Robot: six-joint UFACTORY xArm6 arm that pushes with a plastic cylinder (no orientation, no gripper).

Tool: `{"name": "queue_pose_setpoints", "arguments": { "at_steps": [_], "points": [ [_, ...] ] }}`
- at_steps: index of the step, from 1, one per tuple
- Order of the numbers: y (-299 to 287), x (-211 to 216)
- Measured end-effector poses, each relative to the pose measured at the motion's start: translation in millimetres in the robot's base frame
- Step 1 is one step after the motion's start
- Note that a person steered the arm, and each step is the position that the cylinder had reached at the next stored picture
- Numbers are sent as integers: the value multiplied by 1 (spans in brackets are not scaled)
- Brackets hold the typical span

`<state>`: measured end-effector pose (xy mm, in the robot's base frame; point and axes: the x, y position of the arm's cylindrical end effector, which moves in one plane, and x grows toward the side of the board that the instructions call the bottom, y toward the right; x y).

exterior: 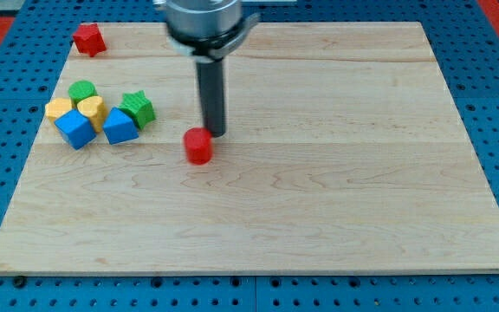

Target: Push the red circle to the bottom left corner of the board

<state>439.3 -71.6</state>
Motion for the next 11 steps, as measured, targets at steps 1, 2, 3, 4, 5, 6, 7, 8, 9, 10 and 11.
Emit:
{"name": "queue_pose_setpoints", "arguments": {
  "at_steps": [1,2,3,4,5,6,7,8,9,10,11],
  "points": [
    [-54,41],
    [-60,51],
    [-33,43],
    [-35,65],
    [-57,90],
    [-105,100],
    [-101,100],
    [-64,104],
    [-61,125],
    [-90,137],
    [-125,137]
  ]
}}
